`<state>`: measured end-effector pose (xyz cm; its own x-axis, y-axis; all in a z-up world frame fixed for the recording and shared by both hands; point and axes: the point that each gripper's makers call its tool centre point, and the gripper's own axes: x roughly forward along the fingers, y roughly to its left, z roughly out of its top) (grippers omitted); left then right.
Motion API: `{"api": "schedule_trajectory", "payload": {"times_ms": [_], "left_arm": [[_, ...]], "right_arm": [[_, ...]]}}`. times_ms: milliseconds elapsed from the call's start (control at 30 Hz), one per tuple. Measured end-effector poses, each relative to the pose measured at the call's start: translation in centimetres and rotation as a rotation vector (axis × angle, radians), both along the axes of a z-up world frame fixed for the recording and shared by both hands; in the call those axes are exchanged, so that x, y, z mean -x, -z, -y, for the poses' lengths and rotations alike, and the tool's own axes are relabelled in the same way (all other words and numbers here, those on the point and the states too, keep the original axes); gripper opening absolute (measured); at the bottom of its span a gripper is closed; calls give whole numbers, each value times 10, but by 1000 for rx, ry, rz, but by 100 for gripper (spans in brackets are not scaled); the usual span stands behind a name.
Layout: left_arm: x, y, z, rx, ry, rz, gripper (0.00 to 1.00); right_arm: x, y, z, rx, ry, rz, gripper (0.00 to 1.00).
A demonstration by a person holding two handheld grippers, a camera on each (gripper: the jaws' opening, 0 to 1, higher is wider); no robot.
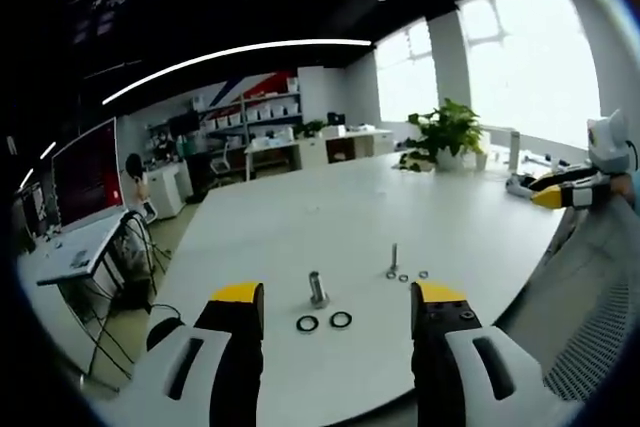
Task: Place the washer onto the threaded stud by aligning its center hole with the stud, sliding it down to the base, and recovering from edge contact or off-axis alignment until the washer reaches the visible bottom stop.
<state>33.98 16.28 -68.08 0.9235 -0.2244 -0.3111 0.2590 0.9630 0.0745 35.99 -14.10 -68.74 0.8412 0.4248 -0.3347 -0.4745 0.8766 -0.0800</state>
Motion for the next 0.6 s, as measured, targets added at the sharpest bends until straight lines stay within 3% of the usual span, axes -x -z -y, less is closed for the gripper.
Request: {"api": "schedule_trajectory", "payload": {"times_ms": [67,600], "left_arm": [[0,4,1,-36,15,-13,58],[1,4,0,-1,10,-28,53]], "right_arm": [[0,0,0,-1,1,-3,27],[1,0,-4,4,-9,-9,26]]}}
